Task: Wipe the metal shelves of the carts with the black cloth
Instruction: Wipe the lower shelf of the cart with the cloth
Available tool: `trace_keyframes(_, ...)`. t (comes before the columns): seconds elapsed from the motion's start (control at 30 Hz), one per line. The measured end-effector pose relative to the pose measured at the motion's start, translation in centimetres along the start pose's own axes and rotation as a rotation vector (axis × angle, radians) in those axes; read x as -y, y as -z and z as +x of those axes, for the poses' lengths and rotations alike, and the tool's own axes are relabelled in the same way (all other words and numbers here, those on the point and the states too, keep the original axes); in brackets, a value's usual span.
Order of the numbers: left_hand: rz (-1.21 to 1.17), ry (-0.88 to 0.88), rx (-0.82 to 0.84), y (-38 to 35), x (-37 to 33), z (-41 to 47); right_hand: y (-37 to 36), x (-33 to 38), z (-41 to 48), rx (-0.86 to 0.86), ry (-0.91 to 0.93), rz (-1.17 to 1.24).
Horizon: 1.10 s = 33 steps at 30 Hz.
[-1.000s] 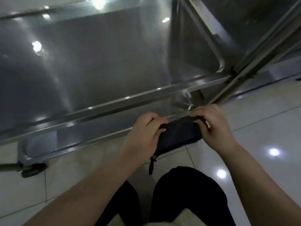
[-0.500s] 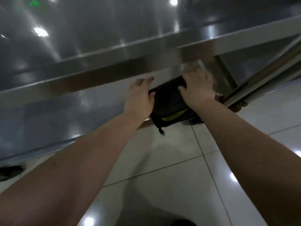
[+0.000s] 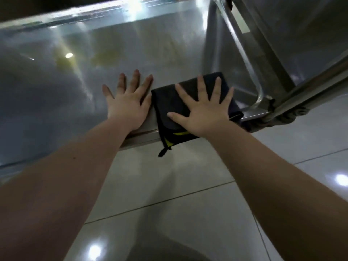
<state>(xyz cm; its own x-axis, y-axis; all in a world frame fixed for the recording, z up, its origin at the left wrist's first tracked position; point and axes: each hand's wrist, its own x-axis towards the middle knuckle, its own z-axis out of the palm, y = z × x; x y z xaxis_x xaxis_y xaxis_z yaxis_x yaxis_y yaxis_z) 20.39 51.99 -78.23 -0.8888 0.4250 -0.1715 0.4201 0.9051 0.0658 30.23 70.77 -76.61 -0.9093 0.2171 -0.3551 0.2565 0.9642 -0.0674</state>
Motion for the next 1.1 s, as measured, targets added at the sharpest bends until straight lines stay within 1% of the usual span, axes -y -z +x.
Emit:
trace_keyframes(0.1, -0.022, -0.002, -0.014, -0.1, 0.6, -0.1, -0.6, 3.4, -0.7, -0.016, 0.025, 0.002)
trace_keyframes(0.17, -0.04, -0.004, -0.02, -0.1, 0.8, 0.0, -0.5, 3.1, -0.7, -0.037, 0.042, 0.013)
trace_keyframes(0.27, -0.049, -0.009, -0.023, 0.0, 0.6, 0.2, 0.3, -1.8, 0.0, -0.046, 0.026, 0.013)
trace_keyframes(0.37, -0.054, -0.003, -0.035, 0.0, 0.6, 0.1, 1.4, -7.5, 0.0, -0.034, -0.121, 0.01)
trace_keyframes(0.43, -0.044, -0.005, -0.052, -0.2, 0.4, 0.1, 1.7, -9.1, -0.3, 0.005, -0.185, 0.001)
trace_keyframes(0.53, -0.022, 0.002, -0.04, -0.1, 0.2, 0.1, 1.8, -6.8, -0.4, 0.022, -0.174, 0.003)
trace_keyframes(0.67, -0.02, -0.007, -0.043, -0.2, 0.3, 0.0, 0.5, 0.6, -0.5, 0.024, -0.043, -0.005)
trace_keyframes(0.73, -0.028, -0.004, -0.052, -0.3, 0.4, 0.1, 0.3, 2.7, -0.6, 0.032, -0.032, -0.012)
trace_keyframes(0.8, -0.036, -0.002, -0.062, -0.3, 0.3, 0.1, 0.5, 2.9, -1.0, 0.02, -0.011, -0.072)
trace_keyframes(0.87, -0.035, -0.006, -0.07, -0.3, 0.3, 0.1, 0.2, 2.3, -1.3, -0.046, 0.092, -0.13)
trace_keyframes(0.9, -0.033, -0.01, -0.072, -0.4, 0.3, 0.1, 0.0, 2.0, -1.2, -0.052, 0.126, -0.102)
trace_keyframes(1.0, -0.013, -0.015, -0.059, -0.6, 0.3, 0.1, 0.0, 2.0, 0.9, -0.04, 0.114, -0.016)
trace_keyframes(1.1, 0.008, -0.009, -0.026, -0.5, 0.4, 0.2, 1.2, 2.4, 5.1, -0.086, 0.111, -0.014)
